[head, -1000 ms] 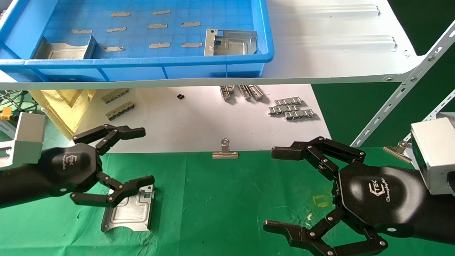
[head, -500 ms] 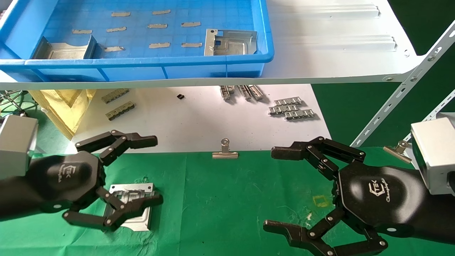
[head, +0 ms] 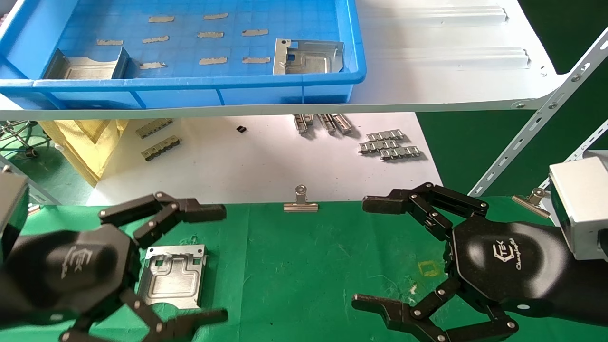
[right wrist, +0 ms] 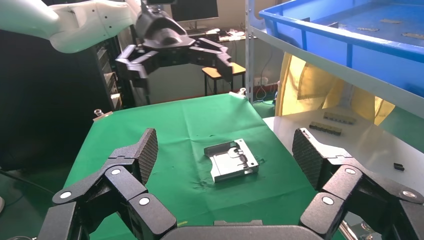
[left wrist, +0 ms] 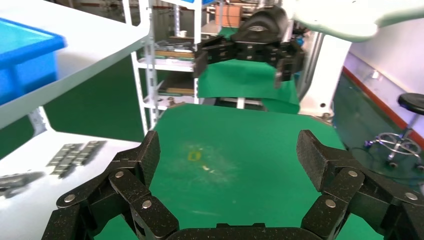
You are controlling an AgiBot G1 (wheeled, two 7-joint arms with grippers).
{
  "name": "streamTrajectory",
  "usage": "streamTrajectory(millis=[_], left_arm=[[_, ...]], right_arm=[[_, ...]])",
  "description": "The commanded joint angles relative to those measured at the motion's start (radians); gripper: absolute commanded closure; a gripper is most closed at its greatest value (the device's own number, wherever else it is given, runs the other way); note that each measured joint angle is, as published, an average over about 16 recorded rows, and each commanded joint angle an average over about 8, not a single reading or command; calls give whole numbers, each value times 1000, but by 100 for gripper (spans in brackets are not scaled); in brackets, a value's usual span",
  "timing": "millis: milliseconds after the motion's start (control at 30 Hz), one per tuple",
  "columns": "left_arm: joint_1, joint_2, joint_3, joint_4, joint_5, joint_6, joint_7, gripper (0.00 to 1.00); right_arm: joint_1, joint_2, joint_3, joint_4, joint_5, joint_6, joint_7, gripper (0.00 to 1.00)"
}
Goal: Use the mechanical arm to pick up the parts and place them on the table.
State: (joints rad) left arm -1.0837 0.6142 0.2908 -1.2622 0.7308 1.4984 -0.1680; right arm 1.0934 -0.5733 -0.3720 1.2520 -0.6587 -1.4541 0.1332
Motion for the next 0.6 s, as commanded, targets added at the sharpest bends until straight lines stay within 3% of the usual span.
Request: streamTrajectory(millis=[33, 600], left_arm=[[13, -4, -17, -34, 0, -3, -23, 0], [14, -5, -17, -33, 0, -5, -23, 0]], right_arm=[[0, 0, 0, 0, 0, 0, 0, 0], [0, 0, 0, 0, 0, 0, 0, 0]])
